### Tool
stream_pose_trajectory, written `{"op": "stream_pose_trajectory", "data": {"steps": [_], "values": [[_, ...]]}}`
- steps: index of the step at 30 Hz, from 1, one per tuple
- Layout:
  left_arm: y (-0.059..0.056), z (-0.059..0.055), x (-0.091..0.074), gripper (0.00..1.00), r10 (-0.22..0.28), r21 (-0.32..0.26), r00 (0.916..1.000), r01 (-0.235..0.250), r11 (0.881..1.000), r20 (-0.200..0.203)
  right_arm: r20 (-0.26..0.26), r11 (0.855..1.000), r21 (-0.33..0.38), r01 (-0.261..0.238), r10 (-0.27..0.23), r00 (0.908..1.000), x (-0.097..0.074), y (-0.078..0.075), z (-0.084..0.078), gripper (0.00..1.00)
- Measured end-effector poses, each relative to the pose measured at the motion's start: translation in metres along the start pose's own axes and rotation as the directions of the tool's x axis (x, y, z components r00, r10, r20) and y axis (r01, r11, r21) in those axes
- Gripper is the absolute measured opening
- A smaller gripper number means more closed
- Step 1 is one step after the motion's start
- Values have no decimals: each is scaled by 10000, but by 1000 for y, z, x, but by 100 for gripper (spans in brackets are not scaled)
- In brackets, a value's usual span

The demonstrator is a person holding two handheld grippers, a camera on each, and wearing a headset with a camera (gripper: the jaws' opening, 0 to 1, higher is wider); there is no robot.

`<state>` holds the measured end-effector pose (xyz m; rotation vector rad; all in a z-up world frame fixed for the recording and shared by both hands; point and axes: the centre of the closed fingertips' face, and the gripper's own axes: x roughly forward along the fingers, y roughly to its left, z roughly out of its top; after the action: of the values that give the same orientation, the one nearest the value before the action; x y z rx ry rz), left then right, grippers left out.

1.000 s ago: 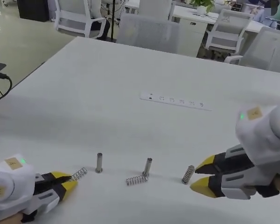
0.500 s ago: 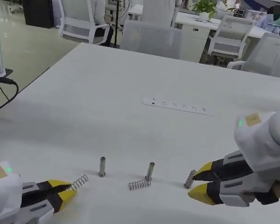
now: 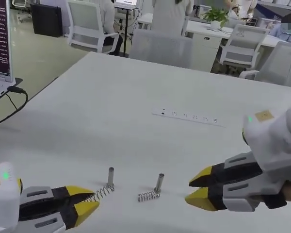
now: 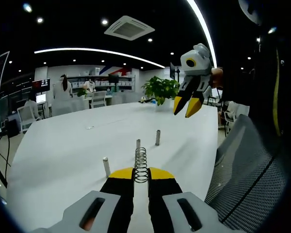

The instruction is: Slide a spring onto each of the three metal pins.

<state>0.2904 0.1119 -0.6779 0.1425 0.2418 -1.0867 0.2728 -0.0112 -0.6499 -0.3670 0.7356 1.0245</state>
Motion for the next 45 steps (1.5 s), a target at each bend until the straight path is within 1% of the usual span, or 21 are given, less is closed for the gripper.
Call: {"op": "stream_pose_trajectory", "data": {"steps": [4, 5, 6, 8, 10, 11, 12, 15, 17, 18, 20, 21, 24, 26, 29, 31, 34, 40, 45], "values": [[-16, 15, 3, 3, -514, 388, 9985, 507, 9980, 177, 264, 9992, -95, -383, 385, 9989, 2, 9, 11, 17], [-18, 17, 3, 3, -574, 430, 9981, 565, 9975, 202, 313, 9989, -128, -442, 446, 9985, 3, 11, 14, 17], [-23, 22, 4, 3, -771, 526, 9966, 756, 9958, 277, 395, 9984, -168, -543, 549, 9977, 4, 14, 17, 17], [-31, 28, 5, 3, -999, 692, 9943, 972, 9929, 375, 575, 9967, -183, -786, 796, 9952, 5, 19, 23, 17], [-38, 33, 6, 3, -1273, 845, 9910, 1235, 9887, 419, 671, 9950, -249, -967, 982, 9929, 7, 24, 28, 17], [-40, 34, 6, 3, -1341, 891, 9900, 1298, 9875, 446, 695, 9943, -269, -1035, 1052, 9920, 7, 26, 29, 18], [-44, 36, 7, 3, -1488, 973, 9878, 1437, 9848, 466, 738, 9925, -300, -1189, 1208, 9899, 8, 30, 31, 18], [-49, 38, 7, 3, -1680, 1082, 9844, 1617, 9809, 517, 752, 9879, -448, -1482, 1513, 9856, 11, 38, 33, 18], [-54, 39, 8, 3, -1903, 1143, 9803, 1833, 9764, 529, 770, 9839, -493, -1718, 1752, 9815, 14, 44, 34, 18], [-55, 39, 8, 3, -1941, 1183, 9796, 1870, 9752, 517, 803, 9812, -502, -1866, 1902, 9785, 16, 47, 35, 18], [-57, 40, 8, 3, -2061, 1227, 9772, 1988, 9723, 505, 761, 9767, -644, -2047, 2093, 9749, 18, 52, 35, 17], [-57, 41, 8, 3, -2084, 1239, 9766, 2006, 9718, 534, 757, 9759, -605, -2097, 2140, 9739, 19, 54, 36, 17], [-61, 43, 9, 3, -2239, 1299, 9727, 2148, 9680, 605, 613, 9746, -725, -2119, 2164, 9744, 22, 56, 33, 16], [-63, 44, 9, 3, -2291, 1302, 9713, 2194, 9669, 639, 529, 9724, -762, -2207, 2249, 9729, 24, 58, 31, 15], [-65, 46, 10, 3, -2358, 1339, 9696, 2257, 9649, 649, 427, 9696, -824, -2306, 2346, 9712, 24, 61, 30, 12], [-67, 47, 10, 3, -2433, 1373, 9677, 2327, 9628, 662, 377, 9696, -883, -2281, 2320, 9720, 25, 60, 30, 10], [-66, 45, 10, 3, -2440, 1387, 9678, 2338, 9623, 615, 415, 9717, -930, -2171, 2217, 9742, 22, 59, 33, 7], [-65, 43, 12, 2, -2391, 1413, 9694, 2294, 9630, 559, 446, 9701, -1176, -2124, 2189, 9747, 18, 62, 40, 7], [-64, 42, 12, 2, -2351, 1428, 9708, 2262, 9636, 482, 445, 9660, -1479, -2121, 2207, 9743, 16, 68, 48, 7]]}}
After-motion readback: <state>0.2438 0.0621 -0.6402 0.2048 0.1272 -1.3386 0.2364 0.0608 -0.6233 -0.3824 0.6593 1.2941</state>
